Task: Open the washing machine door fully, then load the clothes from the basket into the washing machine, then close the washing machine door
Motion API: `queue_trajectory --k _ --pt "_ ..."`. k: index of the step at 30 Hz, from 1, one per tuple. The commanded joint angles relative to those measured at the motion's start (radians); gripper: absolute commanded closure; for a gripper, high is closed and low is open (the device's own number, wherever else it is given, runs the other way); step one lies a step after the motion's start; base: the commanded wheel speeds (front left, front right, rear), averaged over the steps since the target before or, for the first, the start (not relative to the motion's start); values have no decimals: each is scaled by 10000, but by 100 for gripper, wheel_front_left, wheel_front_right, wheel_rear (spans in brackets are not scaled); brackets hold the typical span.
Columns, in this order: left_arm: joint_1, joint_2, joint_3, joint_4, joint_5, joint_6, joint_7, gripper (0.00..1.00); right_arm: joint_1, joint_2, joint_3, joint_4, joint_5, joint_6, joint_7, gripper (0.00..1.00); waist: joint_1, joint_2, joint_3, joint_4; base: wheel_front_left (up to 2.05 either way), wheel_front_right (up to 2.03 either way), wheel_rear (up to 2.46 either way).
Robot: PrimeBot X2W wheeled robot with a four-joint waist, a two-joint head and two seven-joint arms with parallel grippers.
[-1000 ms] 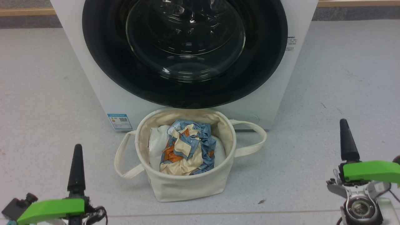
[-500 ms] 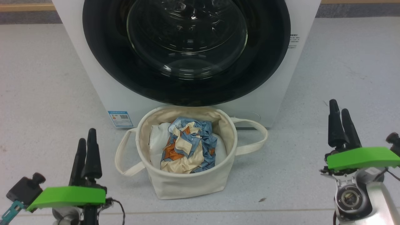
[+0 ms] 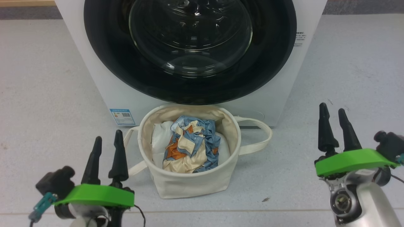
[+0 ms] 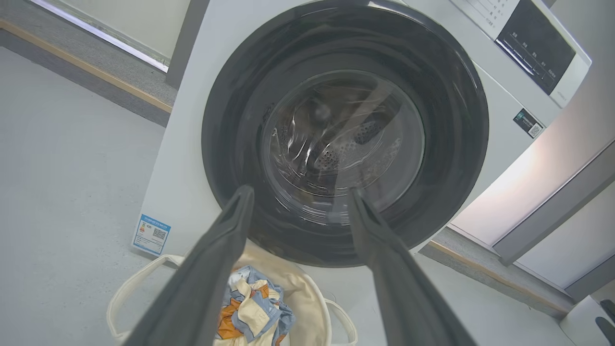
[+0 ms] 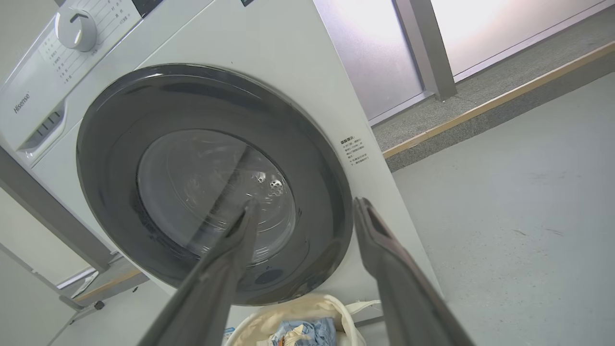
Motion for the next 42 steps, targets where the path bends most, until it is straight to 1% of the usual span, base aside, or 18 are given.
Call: queue_trajectory --k 1,7,8,13,21,29,38,42 --pt "-528 156 65 -187 496 166 -156 0 -589 29 118 -196 -391 1 -183 0 1 0 0 9 0 0 0" --pt "-631 240 -247 228 1268 568 -331 0 -718 188 187 260 -1113 1 -359 0 1 0 12 36 0 0 0" --pt "-631 240 -247 228 1268 568 -331 0 -718 188 187 260 -1113 1 -359 0 1 0 12 36 0 0 0" --pt "-684 292 -430 407 1825 848 -477 0 -817 252 287 588 -1820 2 -505 0 1 0 -10 52 0 0 0" --pt "-761 336 -683 810 2731 1163 -711 0 -927 369 323 1161 -2843 2 -739 0 1 0 -25 77 0 0 0" --pt "-865 328 -845 1273 3597 1372 -944 0 -998 460 335 1430 -3822 2 -973 0 1 0 -2 83 0 0 0" --pt "-840 217 -818 1770 4293 1499 -1208 0 -997 525 218 1816 -4936 2 -1236 0 1 0 -120 117 0 0 0" --pt "-819 178 -825 2014 4669 1540 -1325 0 -930 545 103 2252 -5391 2 -1353 0 1 0 -199 153 0 0 0"
